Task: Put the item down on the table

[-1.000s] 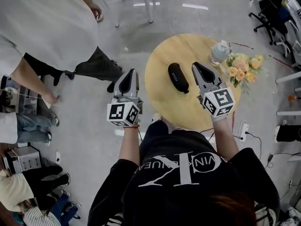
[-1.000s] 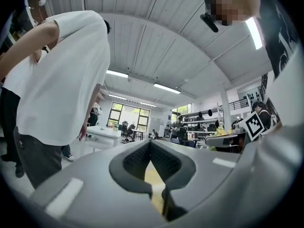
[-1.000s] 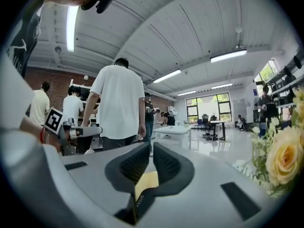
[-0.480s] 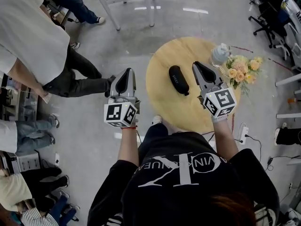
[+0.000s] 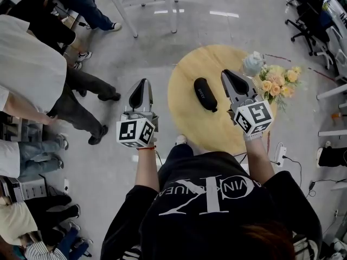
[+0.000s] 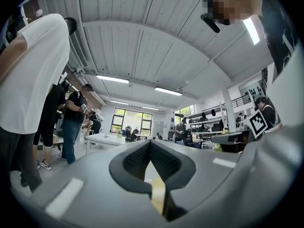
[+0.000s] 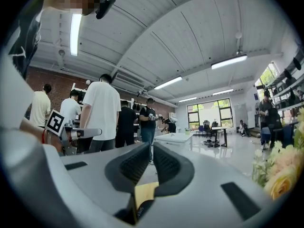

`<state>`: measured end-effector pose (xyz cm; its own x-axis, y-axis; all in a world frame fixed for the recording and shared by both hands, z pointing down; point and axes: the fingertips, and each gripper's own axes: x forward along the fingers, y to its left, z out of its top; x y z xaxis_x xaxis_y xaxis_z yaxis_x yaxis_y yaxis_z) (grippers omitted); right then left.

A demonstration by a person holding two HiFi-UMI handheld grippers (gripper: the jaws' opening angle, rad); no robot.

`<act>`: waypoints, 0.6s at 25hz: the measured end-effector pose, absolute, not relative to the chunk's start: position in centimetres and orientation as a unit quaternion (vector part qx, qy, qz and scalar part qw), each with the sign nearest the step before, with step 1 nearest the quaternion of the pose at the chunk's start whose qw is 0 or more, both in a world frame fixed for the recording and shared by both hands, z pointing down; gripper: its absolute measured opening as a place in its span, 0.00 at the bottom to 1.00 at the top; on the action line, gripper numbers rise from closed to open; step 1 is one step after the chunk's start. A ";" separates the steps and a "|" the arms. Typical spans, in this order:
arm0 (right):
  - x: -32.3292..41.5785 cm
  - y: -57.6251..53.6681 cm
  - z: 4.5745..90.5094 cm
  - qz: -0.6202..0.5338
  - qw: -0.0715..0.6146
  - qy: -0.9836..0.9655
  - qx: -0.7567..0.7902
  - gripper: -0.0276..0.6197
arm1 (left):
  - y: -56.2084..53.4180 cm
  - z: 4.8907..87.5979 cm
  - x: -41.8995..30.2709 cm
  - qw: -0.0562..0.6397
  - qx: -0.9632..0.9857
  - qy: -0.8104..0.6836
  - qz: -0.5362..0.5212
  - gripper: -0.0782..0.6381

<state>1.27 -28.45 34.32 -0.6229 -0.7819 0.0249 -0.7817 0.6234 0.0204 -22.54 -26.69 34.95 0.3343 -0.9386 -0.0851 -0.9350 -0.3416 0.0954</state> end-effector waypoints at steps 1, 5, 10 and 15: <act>1.2 -28.5 34.3 -0.004 0.016 -0.901 0.434 0.09 | -26.7 34.9 -22.6 0.015 0.816 -0.574 -0.063 0.12; 1.3 -28.8 34.4 -0.005 0.017 -0.900 0.435 0.09 | -27.0 35.1 -22.6 0.016 0.817 -0.574 -0.063 0.12; 1.7 -29.2 34.5 -0.006 0.020 -0.899 0.437 0.09 | -27.5 35.3 -22.2 0.017 0.817 -0.573 -0.059 0.12; 1.7 -29.3 34.7 -0.006 0.022 -0.898 0.439 0.09 | -27.6 35.5 -22.1 0.018 0.818 -0.572 -0.058 0.12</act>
